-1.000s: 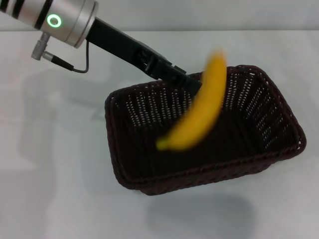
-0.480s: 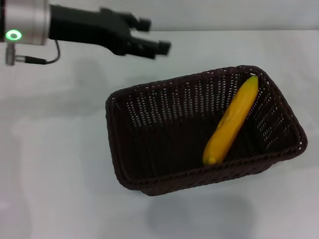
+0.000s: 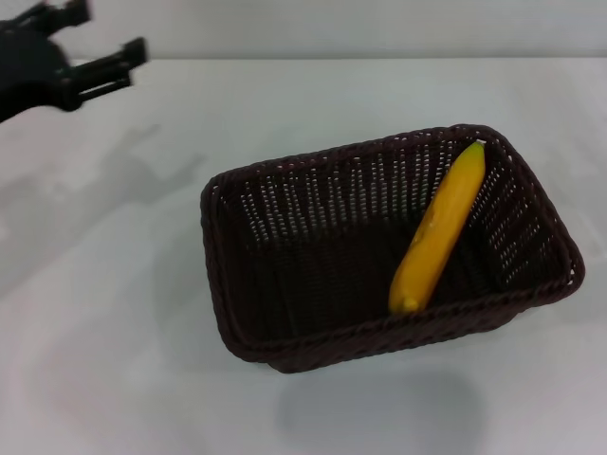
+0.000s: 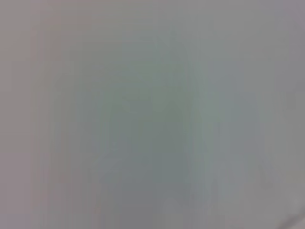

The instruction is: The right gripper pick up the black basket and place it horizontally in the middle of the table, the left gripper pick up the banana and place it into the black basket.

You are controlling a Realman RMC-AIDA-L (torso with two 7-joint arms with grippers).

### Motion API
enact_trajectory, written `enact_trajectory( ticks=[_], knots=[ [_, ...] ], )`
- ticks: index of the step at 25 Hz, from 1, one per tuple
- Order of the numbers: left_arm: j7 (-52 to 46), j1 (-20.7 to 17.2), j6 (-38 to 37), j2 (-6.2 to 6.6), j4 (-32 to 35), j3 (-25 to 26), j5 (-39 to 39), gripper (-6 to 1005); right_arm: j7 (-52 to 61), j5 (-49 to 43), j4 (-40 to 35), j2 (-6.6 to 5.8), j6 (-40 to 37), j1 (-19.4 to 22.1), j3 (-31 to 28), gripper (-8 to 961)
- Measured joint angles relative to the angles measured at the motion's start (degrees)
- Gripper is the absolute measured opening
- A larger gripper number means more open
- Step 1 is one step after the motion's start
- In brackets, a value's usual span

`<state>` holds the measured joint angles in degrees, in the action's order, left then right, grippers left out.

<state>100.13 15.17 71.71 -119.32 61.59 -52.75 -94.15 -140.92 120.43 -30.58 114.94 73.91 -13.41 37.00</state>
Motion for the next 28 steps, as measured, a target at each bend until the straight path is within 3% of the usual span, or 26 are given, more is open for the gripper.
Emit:
enact_trajectory(
  ticks=[6, 12, 14, 17, 21, 28],
  knots=[
    [21.22, -5.93, 0.13, -0.13, -11.18, -0.05, -17.55, 895, -1.13, 0.19, 3.01, 0.06, 1.74, 0.07, -0.37, 395],
    [39.23, -8.0, 4.19, -0.09, -25.88, 0.27, -33.78, 895, -6.67, 1.97, 8.24, 0.11, 3.17, -0.2, -0.87, 396],
    [44.81, -8.0, 7.32, -0.07, -31.87, 0.28, -40.2, 895, -7.43, 2.43, 10.14, 0.11, 3.12, -0.43, -1.55, 479],
    [49.34, -8.06, 11.7, -0.12, -38.87, 0.29, -48.51, 895, -10.6, 2.56, 13.63, 0.11, 4.13, -0.86, -3.72, 603],
    [52.14, -7.61, 16.28, -0.12, -45.93, 0.28, -56.49, 895, -14.36, 2.55, 15.38, 0.08, 7.6, -0.12, -4.98, 680],
    [53.29, -6.66, 19.94, -0.24, -52.05, 0.39, -60.98, 895, -15.45, 2.57, 18.95, 0.03, 9.57, 0.16, -11.34, 815]
  ],
)
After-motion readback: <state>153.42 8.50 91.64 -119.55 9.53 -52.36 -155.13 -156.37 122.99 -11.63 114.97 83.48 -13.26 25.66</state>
